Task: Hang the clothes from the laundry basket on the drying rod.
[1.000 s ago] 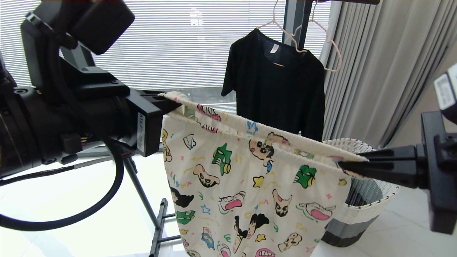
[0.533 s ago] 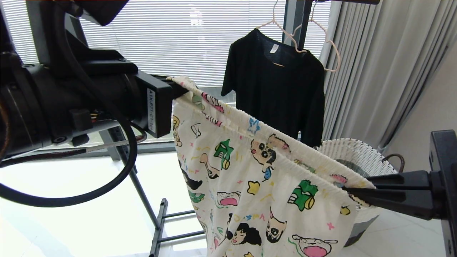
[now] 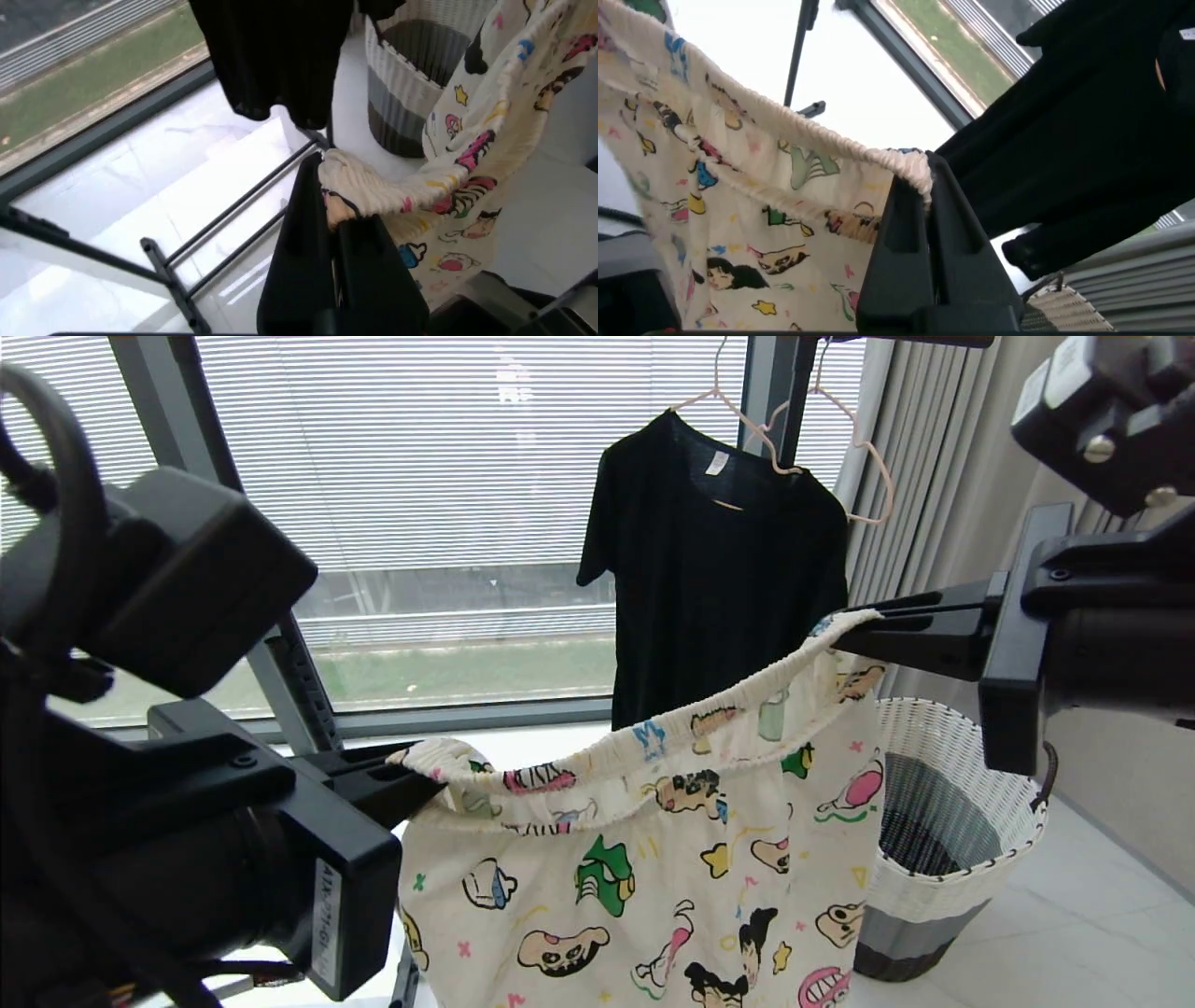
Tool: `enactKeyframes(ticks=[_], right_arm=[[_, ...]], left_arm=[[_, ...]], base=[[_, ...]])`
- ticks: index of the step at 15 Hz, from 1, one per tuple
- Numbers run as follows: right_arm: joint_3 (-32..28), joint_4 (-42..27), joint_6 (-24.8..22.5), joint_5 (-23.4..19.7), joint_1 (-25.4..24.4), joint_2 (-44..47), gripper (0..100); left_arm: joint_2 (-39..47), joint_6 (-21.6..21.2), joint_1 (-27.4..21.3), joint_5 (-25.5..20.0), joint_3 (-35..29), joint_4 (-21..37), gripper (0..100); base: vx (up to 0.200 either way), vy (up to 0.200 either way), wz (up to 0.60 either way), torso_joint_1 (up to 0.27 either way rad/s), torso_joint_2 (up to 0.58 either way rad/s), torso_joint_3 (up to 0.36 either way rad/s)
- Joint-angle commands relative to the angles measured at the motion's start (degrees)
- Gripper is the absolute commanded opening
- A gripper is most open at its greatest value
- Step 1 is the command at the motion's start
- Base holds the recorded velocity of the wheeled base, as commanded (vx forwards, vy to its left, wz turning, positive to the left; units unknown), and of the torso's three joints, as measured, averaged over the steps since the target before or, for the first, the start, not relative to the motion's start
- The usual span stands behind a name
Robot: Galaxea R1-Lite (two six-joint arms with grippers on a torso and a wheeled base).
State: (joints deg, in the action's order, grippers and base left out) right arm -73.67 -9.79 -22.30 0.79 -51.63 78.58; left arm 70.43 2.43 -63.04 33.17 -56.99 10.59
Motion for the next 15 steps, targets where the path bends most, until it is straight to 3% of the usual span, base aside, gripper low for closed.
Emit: enactKeyframes(ticks=[1, 5, 7, 8, 9, 11, 13, 15], right_arm=[[-0.34, -0.05, -0.03, 0.09, 0.12, 1.40, 0], [2.74, -0.49, -0.03, 0.44, 0.21, -2.38, 0], [4.06, -2.08, -0.03, 0.53, 0.21, -4.05, 0], [5.20, -5.77, -0.03, 0.44, 0.21, -6.69, 0], [5.73, -7.17, -0.03, 0.35, 0.21, -7.74, 100], [8.80, -7.96, -0.20, 0.00, -0.40, -10.64, 100], [14.34, -8.05, -0.29, -0.35, -4.80, -15.91, 100], [18.56, -8.05, -0.29, 0.26, -5.41, -19.69, 100]], left_arm=[[1.03, 0.47, -3.50, 1.81, 1.44, 0.13, 0], [-0.29, -5.15, 0.11, 2.07, 1.09, -0.57, 0], [-0.11, -6.29, 2.04, 2.07, 1.00, -3.12, 0], [0.50, -9.19, 5.38, 2.07, 1.09, -6.99, 0], [1.03, -10.25, 6.44, 2.07, 1.09, -8.22, 0], [2.61, -12.01, 8.46, 2.25, 1.18, -11.21, 0], [4.28, -12.18, 9.51, 5.76, 1.44, -11.30, 0], [4.81, -12.45, 10.22, 8.67, 2.15, -11.12, 0]], base=[[0.000, 0.000, 0.00, 0.000, 0.00, 0.000], [0.000, 0.000, 0.00, 0.000, 0.00, 0.000], [0.000, 0.000, 0.00, 0.000, 0.00, 0.000], [0.000, 0.000, 0.00, 0.000, 0.00, 0.000], [0.000, 0.000, 0.00, 0.000, 0.00, 0.000], [0.000, 0.000, 0.00, 0.000, 0.00, 0.000], [0.000, 0.000, 0.00, 0.000, 0.00, 0.000], [0.000, 0.000, 0.00, 0.000, 0.00, 0.000]])
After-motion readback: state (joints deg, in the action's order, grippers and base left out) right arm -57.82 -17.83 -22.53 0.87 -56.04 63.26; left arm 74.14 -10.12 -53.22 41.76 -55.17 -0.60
